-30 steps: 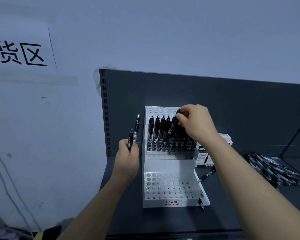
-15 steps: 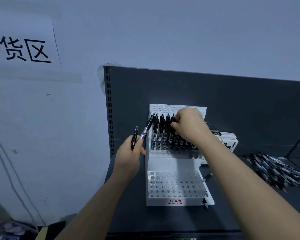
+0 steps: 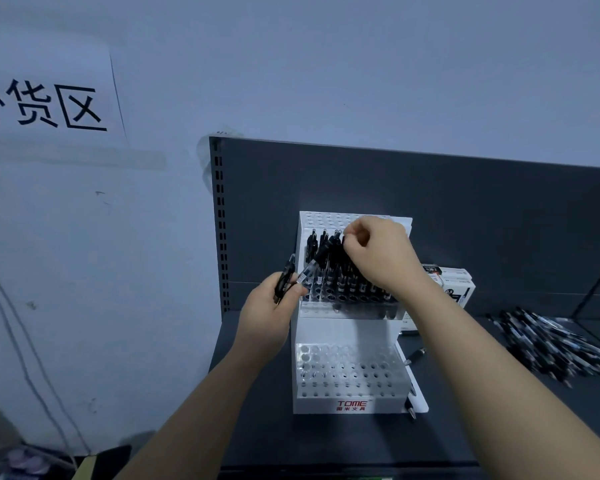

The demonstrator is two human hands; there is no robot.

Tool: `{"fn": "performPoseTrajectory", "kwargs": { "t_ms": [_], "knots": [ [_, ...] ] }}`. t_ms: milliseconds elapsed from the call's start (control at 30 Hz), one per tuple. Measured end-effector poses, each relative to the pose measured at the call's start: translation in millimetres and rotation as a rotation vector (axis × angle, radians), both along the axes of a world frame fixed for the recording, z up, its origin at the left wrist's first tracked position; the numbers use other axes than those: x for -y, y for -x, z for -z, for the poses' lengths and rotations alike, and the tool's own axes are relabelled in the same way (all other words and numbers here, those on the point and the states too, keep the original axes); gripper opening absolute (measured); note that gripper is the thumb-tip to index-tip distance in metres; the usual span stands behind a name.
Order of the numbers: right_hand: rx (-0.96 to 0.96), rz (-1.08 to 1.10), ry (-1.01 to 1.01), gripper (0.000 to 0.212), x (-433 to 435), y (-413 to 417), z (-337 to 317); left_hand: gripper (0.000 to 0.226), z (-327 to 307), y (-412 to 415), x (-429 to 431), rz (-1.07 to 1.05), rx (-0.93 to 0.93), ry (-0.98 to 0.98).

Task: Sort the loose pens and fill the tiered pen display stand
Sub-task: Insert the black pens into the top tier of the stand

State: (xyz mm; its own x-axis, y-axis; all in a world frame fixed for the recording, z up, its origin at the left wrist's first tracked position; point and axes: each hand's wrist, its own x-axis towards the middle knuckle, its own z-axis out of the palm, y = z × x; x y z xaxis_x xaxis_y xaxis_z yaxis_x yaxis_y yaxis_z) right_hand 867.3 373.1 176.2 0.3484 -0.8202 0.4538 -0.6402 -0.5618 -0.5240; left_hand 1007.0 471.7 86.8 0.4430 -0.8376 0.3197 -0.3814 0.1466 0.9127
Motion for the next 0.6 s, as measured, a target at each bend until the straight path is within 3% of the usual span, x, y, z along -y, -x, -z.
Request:
{"fn": "performPoseTrajectory", "kwargs": {
  "t_ms": [133, 233, 300, 433, 533, 600],
  "knots": [
    [0.249, -0.262, -0.302, 0.019, -6, 3, 1, 0.018, -9, 8, 1, 0.054, 0.001, 0.024],
    [0.363, -0.287, -0.406, 0.018, -5, 5, -2, 0.013, -8, 6, 3, 0.034, 0.037, 0.005],
    [0.441, -0.221, -0.366, 0.017, -3, 9, -7, 0.024, -5, 2, 3, -0.025, 0.067, -0.028],
    [0.278, 0.002, -0.088, 0.017, 0, 16, -8, 0.034, -2, 0, -3, -0.103, 0.032, -0.092],
    [0.156, 0.021, -0.03, 0.021, 1, 11, 1, 0.03, 3, 0, -2, -0.11, -0.066, -0.075],
    [0.1, 0.026, -0.032, 0.024, 4, 4, 6, 0.025, 6, -2, -1, -0.095, -0.037, -0.067]
  ]
}}
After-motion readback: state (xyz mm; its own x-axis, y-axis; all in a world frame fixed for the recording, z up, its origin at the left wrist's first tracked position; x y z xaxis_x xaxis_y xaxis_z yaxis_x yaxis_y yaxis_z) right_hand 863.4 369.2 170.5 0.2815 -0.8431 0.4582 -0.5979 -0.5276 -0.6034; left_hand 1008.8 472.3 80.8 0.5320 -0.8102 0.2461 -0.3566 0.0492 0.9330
